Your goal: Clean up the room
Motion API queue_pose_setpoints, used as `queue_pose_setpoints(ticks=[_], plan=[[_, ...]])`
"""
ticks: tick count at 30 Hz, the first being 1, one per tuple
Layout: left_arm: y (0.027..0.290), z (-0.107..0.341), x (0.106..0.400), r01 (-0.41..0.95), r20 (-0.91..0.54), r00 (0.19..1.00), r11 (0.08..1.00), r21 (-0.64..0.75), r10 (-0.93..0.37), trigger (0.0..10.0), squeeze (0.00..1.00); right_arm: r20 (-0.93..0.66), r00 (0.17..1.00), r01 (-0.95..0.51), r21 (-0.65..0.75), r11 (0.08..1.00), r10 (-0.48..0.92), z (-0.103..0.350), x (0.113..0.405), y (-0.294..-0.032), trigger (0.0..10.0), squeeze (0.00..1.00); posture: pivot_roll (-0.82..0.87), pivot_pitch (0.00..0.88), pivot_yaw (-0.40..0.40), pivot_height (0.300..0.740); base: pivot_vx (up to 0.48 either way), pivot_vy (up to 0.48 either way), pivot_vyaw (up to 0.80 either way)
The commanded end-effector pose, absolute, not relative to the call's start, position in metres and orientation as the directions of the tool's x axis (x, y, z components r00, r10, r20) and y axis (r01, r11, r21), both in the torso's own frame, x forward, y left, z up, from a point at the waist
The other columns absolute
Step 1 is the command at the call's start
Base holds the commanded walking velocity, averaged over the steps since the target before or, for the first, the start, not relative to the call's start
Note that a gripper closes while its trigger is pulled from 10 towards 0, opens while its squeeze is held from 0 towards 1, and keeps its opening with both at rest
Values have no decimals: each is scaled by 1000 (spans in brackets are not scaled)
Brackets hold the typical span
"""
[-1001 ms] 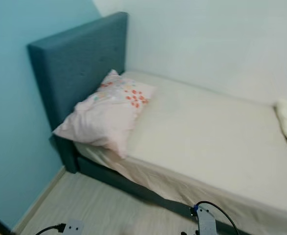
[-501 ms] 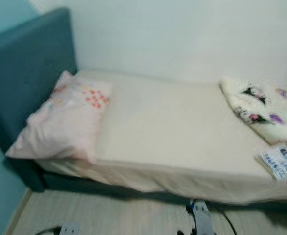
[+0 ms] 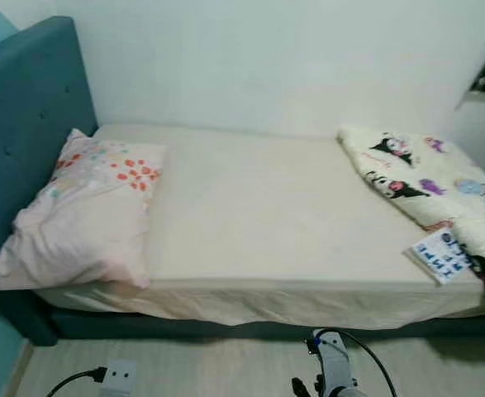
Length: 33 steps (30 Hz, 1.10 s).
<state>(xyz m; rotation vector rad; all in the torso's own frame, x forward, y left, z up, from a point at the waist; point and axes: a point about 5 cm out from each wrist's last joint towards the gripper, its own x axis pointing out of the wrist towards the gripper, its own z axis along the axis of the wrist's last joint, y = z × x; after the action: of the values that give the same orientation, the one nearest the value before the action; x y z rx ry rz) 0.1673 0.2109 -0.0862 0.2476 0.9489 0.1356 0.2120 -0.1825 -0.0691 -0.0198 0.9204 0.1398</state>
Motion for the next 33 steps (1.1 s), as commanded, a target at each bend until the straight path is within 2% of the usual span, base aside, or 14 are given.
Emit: queue_pose_setpoints(ticks=[1,6,11,19,33], plan=[[210,-89,163,-2,-800,560,965,262,218,10000,0,-786,608,-147,27,989,111,-67,215,-185,10000,0,-63,41,-90,740,0,-480,0],[209,-89,164,-7,-799,561,966,260,219,10000,0,-778,617,-159,22,987,116,-66,217,-184,10000,0,-64,44,-91,740,0,-480,0],[202,-82,180,-14,-768,606,969,248,206,10000,0,-766,628,-183,22,983,134,-62,221,-184,10000,0,-66,47,-90,740,0,-480,0],[197,-74,197,-9,-732,654,970,245,191,10000,0,-747,651,-189,16,982,137,-57,230,-183,10000,0,-73,48,-84,740,0,-480,780],[192,-66,211,-14,-694,699,974,227,172,10000,0,-679,723,-157,18,987,127,-41,253,-182,10000,0,-75,51,-78,740,0,-480,0]])
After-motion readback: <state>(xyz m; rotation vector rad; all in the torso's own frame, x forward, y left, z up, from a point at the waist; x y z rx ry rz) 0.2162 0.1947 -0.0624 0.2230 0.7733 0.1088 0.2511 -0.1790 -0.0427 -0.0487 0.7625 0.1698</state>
